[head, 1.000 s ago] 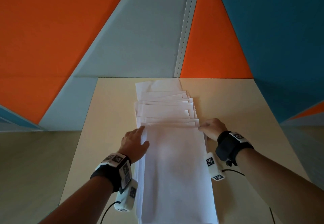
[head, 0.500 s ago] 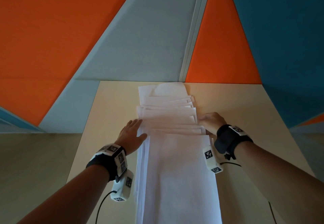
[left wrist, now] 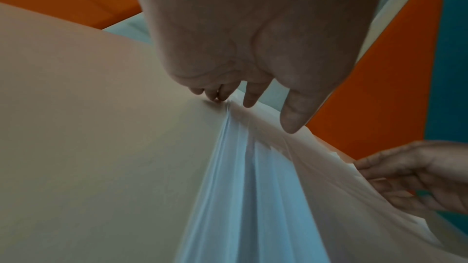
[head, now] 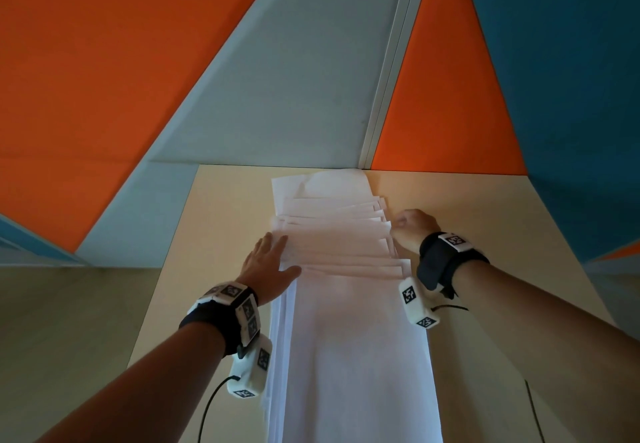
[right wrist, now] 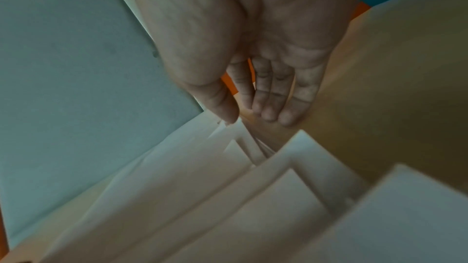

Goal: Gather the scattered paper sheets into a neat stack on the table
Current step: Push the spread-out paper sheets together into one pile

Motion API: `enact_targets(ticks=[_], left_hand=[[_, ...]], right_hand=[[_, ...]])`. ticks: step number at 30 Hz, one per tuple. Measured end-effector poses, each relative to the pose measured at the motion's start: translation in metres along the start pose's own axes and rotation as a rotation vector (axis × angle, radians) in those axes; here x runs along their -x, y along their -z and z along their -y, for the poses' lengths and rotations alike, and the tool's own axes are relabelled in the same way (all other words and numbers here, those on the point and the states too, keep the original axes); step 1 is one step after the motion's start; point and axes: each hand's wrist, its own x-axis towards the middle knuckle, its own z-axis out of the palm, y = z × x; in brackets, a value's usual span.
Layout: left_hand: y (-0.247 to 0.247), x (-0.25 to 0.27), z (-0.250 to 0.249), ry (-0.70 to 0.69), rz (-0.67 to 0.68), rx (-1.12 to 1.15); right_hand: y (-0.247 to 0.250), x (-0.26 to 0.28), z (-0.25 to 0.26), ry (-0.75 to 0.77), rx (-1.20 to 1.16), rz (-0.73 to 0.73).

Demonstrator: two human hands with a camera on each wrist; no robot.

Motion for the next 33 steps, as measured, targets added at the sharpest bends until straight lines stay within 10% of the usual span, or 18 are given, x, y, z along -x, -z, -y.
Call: enact_targets(ticks=[15,21,33], left_hand=[[0.003,-0.012,-0.003,-0.137,0.049,-0.24],[0.01,0.001,-0.001,-0.157,-0.051,-0.317],[-0.01,0.009,-0.005,-0.187,0.06,-0.385]], right_hand=[[-0.015,-0.039,0.035,0.357,0.527,0.173],[-0.02,-0.031,0.031,0.467,0.638,-0.003],[-0.029,-0.022,0.039,0.47,0.694,0.052]])
